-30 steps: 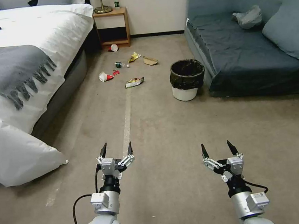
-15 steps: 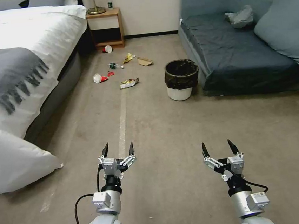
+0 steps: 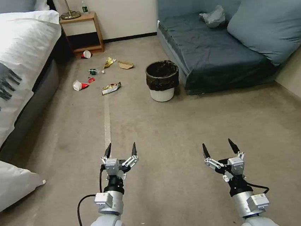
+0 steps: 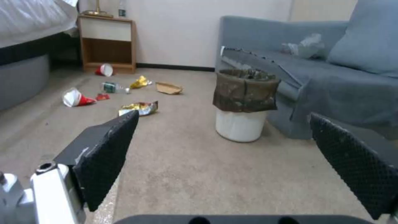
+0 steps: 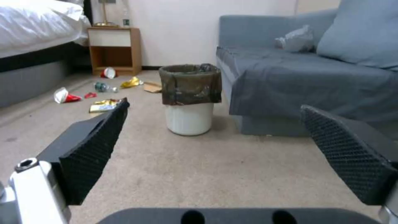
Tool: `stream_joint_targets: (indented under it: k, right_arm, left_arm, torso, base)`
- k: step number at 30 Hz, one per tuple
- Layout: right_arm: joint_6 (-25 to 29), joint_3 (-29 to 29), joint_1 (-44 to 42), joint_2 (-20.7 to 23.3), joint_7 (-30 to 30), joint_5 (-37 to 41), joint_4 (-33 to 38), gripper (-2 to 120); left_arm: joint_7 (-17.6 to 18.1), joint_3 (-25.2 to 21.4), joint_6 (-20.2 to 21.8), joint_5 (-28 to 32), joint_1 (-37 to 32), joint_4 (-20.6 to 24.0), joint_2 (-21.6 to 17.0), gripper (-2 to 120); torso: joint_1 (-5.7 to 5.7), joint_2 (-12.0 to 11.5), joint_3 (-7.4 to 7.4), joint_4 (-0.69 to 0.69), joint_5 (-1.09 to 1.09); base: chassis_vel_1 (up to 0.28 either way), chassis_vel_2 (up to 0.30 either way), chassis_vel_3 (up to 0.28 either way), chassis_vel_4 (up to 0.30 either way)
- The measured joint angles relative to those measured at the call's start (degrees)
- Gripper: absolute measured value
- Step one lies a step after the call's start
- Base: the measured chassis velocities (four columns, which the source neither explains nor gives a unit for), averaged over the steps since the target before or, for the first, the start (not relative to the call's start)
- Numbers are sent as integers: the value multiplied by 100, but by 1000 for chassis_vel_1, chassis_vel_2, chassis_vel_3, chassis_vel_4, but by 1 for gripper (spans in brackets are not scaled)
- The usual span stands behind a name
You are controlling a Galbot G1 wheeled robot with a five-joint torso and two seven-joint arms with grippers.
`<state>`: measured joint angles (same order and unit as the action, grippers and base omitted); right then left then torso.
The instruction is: Pick up the trash can from the floor.
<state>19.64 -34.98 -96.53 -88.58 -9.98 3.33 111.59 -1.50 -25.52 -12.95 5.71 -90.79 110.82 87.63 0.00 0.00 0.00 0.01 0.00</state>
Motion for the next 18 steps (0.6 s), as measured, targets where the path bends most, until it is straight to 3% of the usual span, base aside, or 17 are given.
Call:
stream_joint_targets:
  k: [18]
  right_arm:
    - [-19,-1,9,-6,-180,166,-38,100]
  left_arm:
    - [61,1,-44,5,-57,-8,22,100]
  torso:
    - [0,0,0,-1,0]
  base:
    - [0,0,0,0]
